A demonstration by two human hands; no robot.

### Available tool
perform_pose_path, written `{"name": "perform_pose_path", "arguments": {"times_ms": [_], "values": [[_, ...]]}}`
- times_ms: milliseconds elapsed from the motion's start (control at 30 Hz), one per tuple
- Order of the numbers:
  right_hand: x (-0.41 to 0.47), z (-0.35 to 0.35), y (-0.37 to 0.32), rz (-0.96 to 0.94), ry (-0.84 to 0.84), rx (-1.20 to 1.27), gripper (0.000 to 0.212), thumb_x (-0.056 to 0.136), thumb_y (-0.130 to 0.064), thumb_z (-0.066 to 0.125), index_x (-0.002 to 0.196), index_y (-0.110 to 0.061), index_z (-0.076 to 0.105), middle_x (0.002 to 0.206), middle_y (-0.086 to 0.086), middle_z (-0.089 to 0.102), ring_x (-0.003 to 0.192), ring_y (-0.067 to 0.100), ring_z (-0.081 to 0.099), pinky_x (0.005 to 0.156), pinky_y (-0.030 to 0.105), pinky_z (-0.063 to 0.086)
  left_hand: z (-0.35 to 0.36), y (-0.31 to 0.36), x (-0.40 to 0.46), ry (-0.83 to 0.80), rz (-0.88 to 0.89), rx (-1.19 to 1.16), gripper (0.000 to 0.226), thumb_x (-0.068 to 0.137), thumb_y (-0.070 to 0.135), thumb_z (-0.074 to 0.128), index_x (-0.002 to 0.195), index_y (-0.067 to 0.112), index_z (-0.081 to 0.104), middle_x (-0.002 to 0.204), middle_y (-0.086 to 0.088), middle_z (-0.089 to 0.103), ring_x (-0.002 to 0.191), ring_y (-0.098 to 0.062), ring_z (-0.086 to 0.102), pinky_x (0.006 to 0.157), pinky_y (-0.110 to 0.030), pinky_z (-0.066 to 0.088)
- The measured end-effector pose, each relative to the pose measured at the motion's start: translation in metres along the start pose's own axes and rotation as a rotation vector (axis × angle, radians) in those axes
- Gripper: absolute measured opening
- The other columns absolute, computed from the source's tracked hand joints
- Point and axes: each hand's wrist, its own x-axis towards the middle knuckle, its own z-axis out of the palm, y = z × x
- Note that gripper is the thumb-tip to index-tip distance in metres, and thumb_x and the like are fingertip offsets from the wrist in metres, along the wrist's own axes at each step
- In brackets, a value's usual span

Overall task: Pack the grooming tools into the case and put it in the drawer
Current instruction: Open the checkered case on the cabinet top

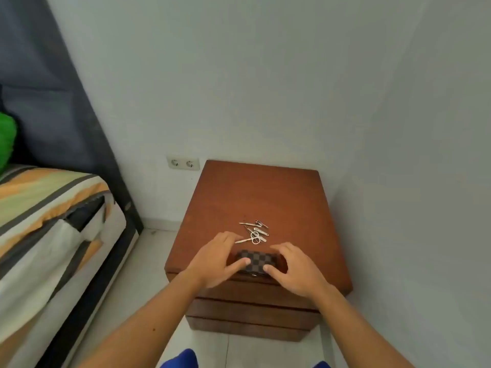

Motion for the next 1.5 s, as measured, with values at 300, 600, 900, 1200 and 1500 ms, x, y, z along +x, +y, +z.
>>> {"name": "perform_pose_path", "arguments": {"times_ms": [300,600,900,1200,1500], "values": [[-0.018,0.031,0.0,-0.033,0.067,0.011,0.063,0.094,-0.049,0.069,0.15,-0.024,0.051,0.148,-0.009,0.055,0.14,0.012,0.044,0.117,0.032,0.039,0.049,-0.009,-0.03,0.023,-0.103,-0.083,0.075,0.093,0.05,0.07,0.155,0.02,0.04,0.155,0.003,0.046,0.144,-0.013,0.04,0.12,-0.028,0.033],[-0.013,0.025,0.006,-0.006,0.071,0.135,0.046,0.094,-0.063,0.057,0.126,-0.032,0.071,0.124,-0.018,0.068,0.119,0.007,0.056,0.102,0.03,0.045,0.065,-0.012,-0.036,0.171,-0.279,-0.375,0.068,0.079,0.03,0.089,0.138,0.031,0.055,0.133,0.013,0.059,0.121,-0.001,0.056,0.107,-0.025,0.047],[0.032,0.025,0.009,0.216,0.233,0.44,0.02,0.094,-0.044,0.073,0.087,-0.026,0.08,0.076,-0.005,0.075,0.07,0.006,0.061,0.066,0.023,0.044,0.073,-0.015,-0.04,0.22,-0.312,-0.487,0.053,0.078,0.027,0.091,0.124,0.037,0.067,0.147,0.007,0.056,0.131,-0.01,0.056,0.111,-0.037,0.051],[0.059,0.039,0.018,0.279,0.234,0.377,0.015,0.084,-0.033,0.085,0.096,-0.026,0.082,0.083,-0.003,0.074,0.074,0.011,0.063,0.071,0.027,0.048,0.077,-0.024,-0.041,0.271,-0.215,-0.417,0.028,0.076,0.04,0.09,0.099,0.033,0.076,0.128,0.016,0.071,0.14,-0.001,0.048,0.118,-0.039,0.043],[0.056,0.049,0.017,0.302,0.328,0.342,0.037,0.079,-0.037,0.088,0.112,-0.025,0.075,0.091,-0.008,0.061,0.073,0.007,0.057,0.077,0.031,0.053,0.077,-0.026,-0.042,0.267,-0.168,-0.354,0.035,0.077,0.048,0.087,0.106,0.037,0.069,0.128,0.02,0.068,0.138,0.001,0.048,0.112,-0.035,0.048]]}}
